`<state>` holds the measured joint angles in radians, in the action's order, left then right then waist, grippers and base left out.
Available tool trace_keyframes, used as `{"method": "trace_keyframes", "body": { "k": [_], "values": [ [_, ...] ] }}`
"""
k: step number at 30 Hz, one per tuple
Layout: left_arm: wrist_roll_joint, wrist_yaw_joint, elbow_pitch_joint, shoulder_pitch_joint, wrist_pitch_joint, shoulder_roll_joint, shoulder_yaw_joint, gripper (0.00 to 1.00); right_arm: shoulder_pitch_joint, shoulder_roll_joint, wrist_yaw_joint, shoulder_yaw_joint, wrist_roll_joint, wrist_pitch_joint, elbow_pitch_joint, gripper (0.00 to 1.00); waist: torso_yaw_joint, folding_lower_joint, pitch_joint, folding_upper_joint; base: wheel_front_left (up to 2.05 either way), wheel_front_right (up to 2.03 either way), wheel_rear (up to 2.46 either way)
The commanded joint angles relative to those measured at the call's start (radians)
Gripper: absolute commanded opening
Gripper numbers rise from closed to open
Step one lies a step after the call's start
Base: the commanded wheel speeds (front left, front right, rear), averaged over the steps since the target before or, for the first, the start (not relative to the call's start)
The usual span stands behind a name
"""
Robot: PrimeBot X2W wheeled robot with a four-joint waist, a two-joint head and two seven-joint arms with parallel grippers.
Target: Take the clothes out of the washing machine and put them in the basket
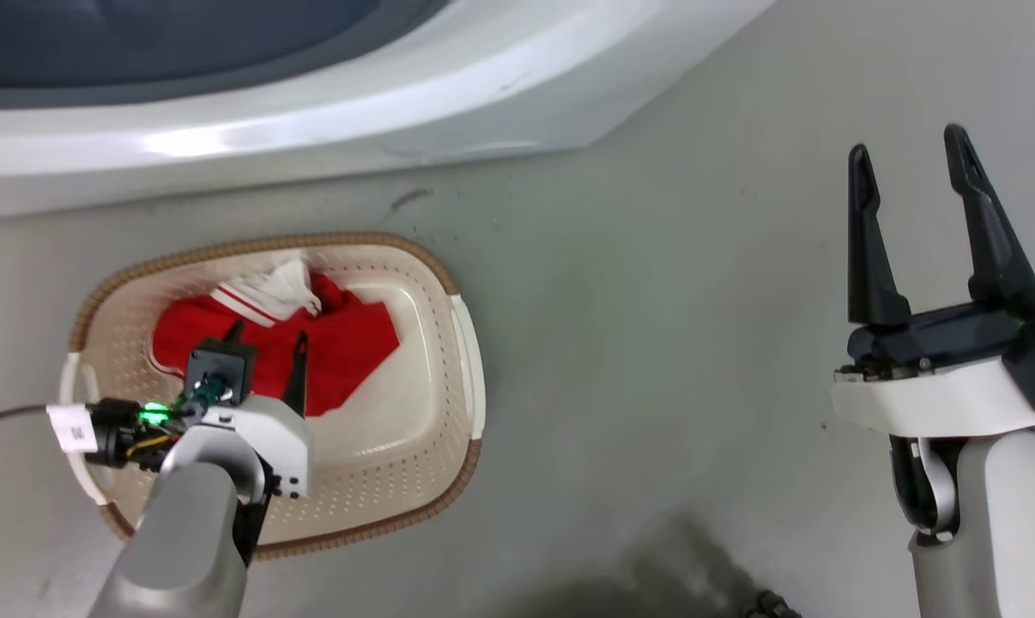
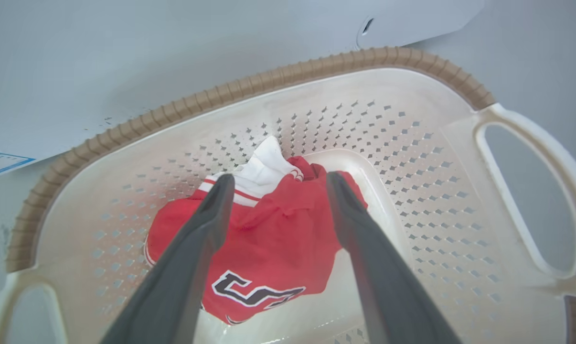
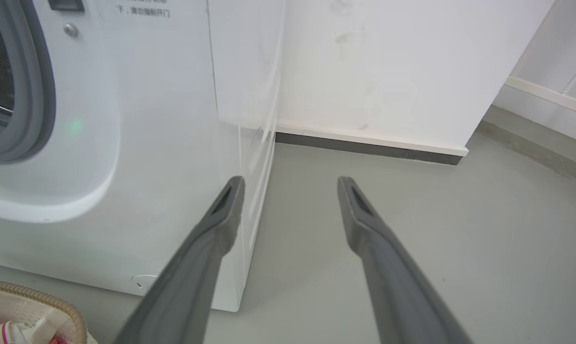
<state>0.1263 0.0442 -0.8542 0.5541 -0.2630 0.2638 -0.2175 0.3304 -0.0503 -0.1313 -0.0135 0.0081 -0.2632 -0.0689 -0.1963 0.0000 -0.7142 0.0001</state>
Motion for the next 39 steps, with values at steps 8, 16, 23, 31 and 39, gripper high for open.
{"method": "trace_keyframes", "body": {
  "k": [8,16,23,31,39],
  "values": [
    [0.019,0.013,0.181,-0.133,-0.003,-0.047,0.087,1.0,-0.067,0.0,0.001,0.028,-0.008,-0.002,0.05,1.0,0.036,0.0,0.194,-0.0001,0.0,0.0,0.0],
    [0.001,0.028,0.293,-0.162,-0.003,-0.065,0.127,1.0,-0.109,0.0,0.001,0.039,0.001,-0.002,0.062,1.0,0.028,0.0,0.263,-0.0001,0.0,0.0,0.0],
    [-0.027,0.057,0.371,-0.102,-0.003,-0.016,0.124,1.0,-0.127,0.0,0.001,0.032,0.028,-0.002,0.052,1.0,-0.011,0.0,0.258,-0.0001,0.0,0.0,0.0],
    [-0.022,0.081,0.361,0.139,0.068,0.095,0.08,1.0,-0.117,0.0,0.001,0.022,0.068,-0.002,0.042,1.0,-0.079,0.0,0.176,-0.0001,0.0,0.0,0.0],
    [0.014,0.085,0.294,0.527,0.367,0.254,-0.071,1.0,-0.083,0.0,0.001,-0.02,0.124,-0.003,0.028,1.0,-0.161,0.0,0.065,-0.0001,0.0,0.0,0.0]
  ]
}}
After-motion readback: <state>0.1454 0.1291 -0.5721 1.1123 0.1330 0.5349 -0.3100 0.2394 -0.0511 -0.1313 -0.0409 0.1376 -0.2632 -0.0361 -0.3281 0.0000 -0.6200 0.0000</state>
